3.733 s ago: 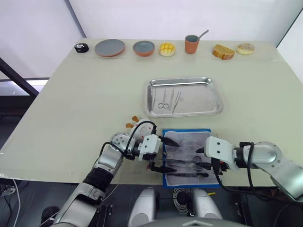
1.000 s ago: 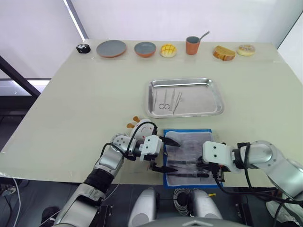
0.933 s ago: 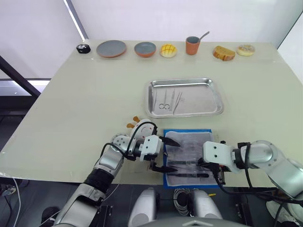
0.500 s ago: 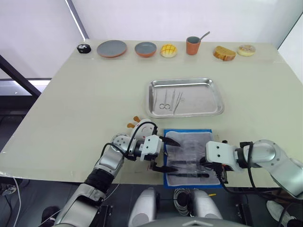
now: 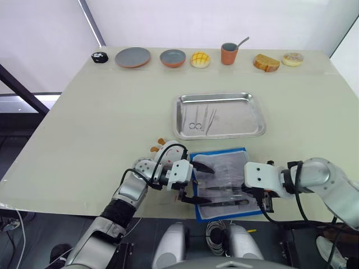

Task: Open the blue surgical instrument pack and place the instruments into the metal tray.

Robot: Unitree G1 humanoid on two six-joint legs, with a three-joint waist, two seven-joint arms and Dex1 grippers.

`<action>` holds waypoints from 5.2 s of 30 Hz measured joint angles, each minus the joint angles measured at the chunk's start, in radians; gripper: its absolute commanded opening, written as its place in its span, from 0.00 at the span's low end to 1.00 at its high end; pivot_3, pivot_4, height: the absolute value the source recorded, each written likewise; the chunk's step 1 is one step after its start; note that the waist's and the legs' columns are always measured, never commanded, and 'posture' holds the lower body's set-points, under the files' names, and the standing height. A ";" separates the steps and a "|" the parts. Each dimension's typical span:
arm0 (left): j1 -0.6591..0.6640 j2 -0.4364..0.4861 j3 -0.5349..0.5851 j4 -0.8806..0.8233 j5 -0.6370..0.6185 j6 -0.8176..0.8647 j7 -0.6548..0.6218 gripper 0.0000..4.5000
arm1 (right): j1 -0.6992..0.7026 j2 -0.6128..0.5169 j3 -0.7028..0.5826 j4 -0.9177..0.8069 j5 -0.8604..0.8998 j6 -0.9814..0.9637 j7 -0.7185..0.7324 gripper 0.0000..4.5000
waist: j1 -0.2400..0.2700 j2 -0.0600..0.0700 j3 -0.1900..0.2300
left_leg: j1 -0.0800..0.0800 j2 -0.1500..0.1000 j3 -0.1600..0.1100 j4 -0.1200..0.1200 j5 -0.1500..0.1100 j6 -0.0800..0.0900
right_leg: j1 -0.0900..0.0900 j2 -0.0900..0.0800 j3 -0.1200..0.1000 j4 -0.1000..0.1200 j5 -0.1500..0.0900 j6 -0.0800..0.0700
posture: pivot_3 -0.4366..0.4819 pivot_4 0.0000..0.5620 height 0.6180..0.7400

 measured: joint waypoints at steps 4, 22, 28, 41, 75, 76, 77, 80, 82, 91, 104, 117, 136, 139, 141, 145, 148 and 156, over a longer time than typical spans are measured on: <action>-0.005 -0.004 -0.003 0.004 0.002 0.002 0.000 1.00 | -0.007 -0.025 0.000 -0.009 0.003 0.010 0.002 0.01 | 0.004 0.000 0.000 | 0.000 0.000 0.000 0.000 0.000 0.000 | 0.000 0.000 0.000 0.000 0.000 0.000 | 0.48 0.27 1.00; -0.017 -0.012 -0.007 0.022 0.007 -0.014 -0.001 1.00 | 0.164 -0.263 -0.222 0.190 -0.022 -0.301 0.094 0.01 | 0.014 0.001 -0.001 | 0.000 0.000 0.002 0.000 0.000 0.000 | 0.000 0.000 0.001 0.000 0.000 0.000 | 0.48 0.27 1.00; -0.019 -0.012 -0.006 0.032 0.007 -0.028 -0.001 1.00 | 0.192 -0.216 -0.467 0.281 0.156 -0.320 0.177 0.01 | 0.014 0.001 -0.001 | 0.001 0.000 0.003 0.000 0.000 0.000 | 0.001 0.000 0.001 0.000 0.000 0.000 | 0.48 0.27 1.00; -0.030 -0.026 -0.004 0.054 0.012 -0.056 0.017 1.00 | -0.376 0.460 -0.404 0.424 0.274 0.408 -0.388 0.01 | 0.016 0.005 -0.003 | 0.000 0.000 0.000 -0.001 0.000 0.000 | -0.001 0.000 0.001 0.001 0.000 -0.001 | 0.48 0.27 1.00; 0.007 -0.006 0.013 0.015 0.012 -0.039 0.056 1.00 | -0.475 0.911 -0.410 0.978 0.008 0.195 -0.848 0.23 | -0.016 0.008 -0.004 | 0.001 -0.003 0.000 -0.003 0.000 0.000 | -0.001 0.000 0.001 0.002 0.000 0.000 | 0.48 0.27 1.00; 0.010 -0.002 0.013 0.008 0.011 -0.033 0.058 1.00 | -0.475 0.910 -0.410 0.983 0.008 0.192 -0.842 0.28 | -0.016 0.008 -0.004 | 0.001 -0.002 0.000 -0.003 0.000 0.000 | -0.002 0.000 0.001 0.002 0.000 0.000 | 0.48 0.27 1.00; 0.011 -0.001 0.013 0.007 0.011 -0.032 0.059 1.00 | -0.475 0.908 -0.410 0.982 0.010 0.186 -0.832 0.39 | -0.017 0.008 -0.004 | 0.001 -0.002 0.000 -0.003 0.000 0.000 | -0.002 0.000 0.001 0.002 0.000 0.000 | 0.48 0.27 1.00; 0.013 0.001 0.013 0.003 0.011 -0.031 0.062 1.00 | -0.475 0.907 -0.419 0.972 0.018 0.178 -0.817 0.63 | -0.018 0.008 -0.004 | 0.001 -0.002 0.000 -0.003 0.000 0.000 | -0.002 0.000 0.001 0.002 0.000 0.000 | 0.48 0.27 1.00; 0.015 0.001 0.013 -0.001 0.011 -0.032 0.068 1.00 | -0.457 0.880 -0.425 0.894 0.052 0.177 -0.768 0.85 | -0.016 0.009 -0.004 | 0.000 -0.001 0.000 -0.003 0.000 0.000 | -0.002 0.000 0.001 0.002 0.000 0.000 | 0.48 0.27 1.00; 0.018 0.005 0.014 0.000 0.007 -0.033 0.072 1.00 | -0.144 0.700 -0.461 0.535 0.286 -0.169 -0.299 0.85 | -0.018 0.008 -0.003 | 0.000 -0.001 0.001 -0.004 0.000 0.001 | -0.001 0.001 0.001 0.001 0.000 0.000 | 0.48 0.27 1.00; 0.013 0.012 0.016 0.013 -0.005 -0.048 0.048 1.00 | 0.334 0.204 -0.653 0.397 0.449 -0.378 0.277 1.00 | -0.011 0.004 -0.001 | 0.001 0.000 0.002 -0.004 0.000 0.000 | 0.000 0.001 0.002 -0.001 -0.001 0.001 | 0.48 0.27 1.00; 0.011 0.018 0.025 0.032 -0.010 -0.068 0.031 1.00 | 0.460 0.101 -0.752 0.416 0.391 -0.567 0.361 1.00 | -0.016 0.004 -0.002 | 0.003 0.002 0.004 -0.004 0.000 0.000 | 0.000 0.004 0.004 -0.001 -0.001 0.001 | 0.48 0.27 1.00; 0.008 0.018 0.023 0.033 -0.010 -0.074 0.030 1.00 | 0.302 0.203 -0.274 0.319 0.137 -0.579 0.130 0.45 | -0.015 0.003 -0.001 | 0.003 0.001 0.004 -0.004 0.000 0.000 | -0.001 0.004 0.004 -0.001 -0.001 0.001 | 0.48 0.27 1.00; 0.006 0.018 0.021 0.033 -0.010 -0.072 0.030 1.00 | 0.287 0.210 -0.258 0.329 0.119 -0.583 0.119 0.45 | -0.014 0.003 -0.001 | 0.003 0.001 0.004 -0.004 0.000 0.000 | -0.001 0.004 0.004 -0.001 -0.001 0.000 | 0.48 0.27 1.00; 0.004 0.018 0.019 0.033 -0.010 -0.070 0.031 1.00 | 0.286 0.213 -0.243 0.335 0.112 -0.583 0.113 0.45 | -0.013 0.003 -0.001 | 0.003 0.001 0.004 -0.004 0.000 0.000 | -0.001 0.004 0.004 -0.001 -0.001 0.000 | 0.48 0.27 1.00; 0.001 0.018 0.014 0.030 -0.009 -0.055 0.040 1.00 | 0.286 0.217 -0.230 0.340 0.096 -0.582 0.105 0.45 | -0.012 0.003 -0.001 | 0.003 0.001 0.004 -0.004 0.000 0.000 | 0.000 0.003 0.004 -0.001 -0.001 0.000 | 0.48 0.27 1.00; 0.001 0.018 0.012 0.024 -0.008 -0.043 0.046 1.00 | 0.286 0.217 -0.229 0.341 0.095 -0.582 0.106 0.45 | -0.011 0.003 -0.001 | 0.003 0.001 0.004 -0.004 0.000 0.000 | 0.000 0.003 0.004 -0.001 -0.001 0.000 | 0.48 0.27 1.00; 0.008 0.018 0.005 -0.012 0.002 0.001 0.064 1.00 | 0.285 0.217 -0.202 0.354 0.071 -0.582 0.109 0.45 | -0.011 0.003 -0.001 | 0.002 0.000 0.004 -0.003 0.000 0.000 | -0.001 0.003 0.004 -0.001 -0.001 0.000 | 0.48 0.27 1.00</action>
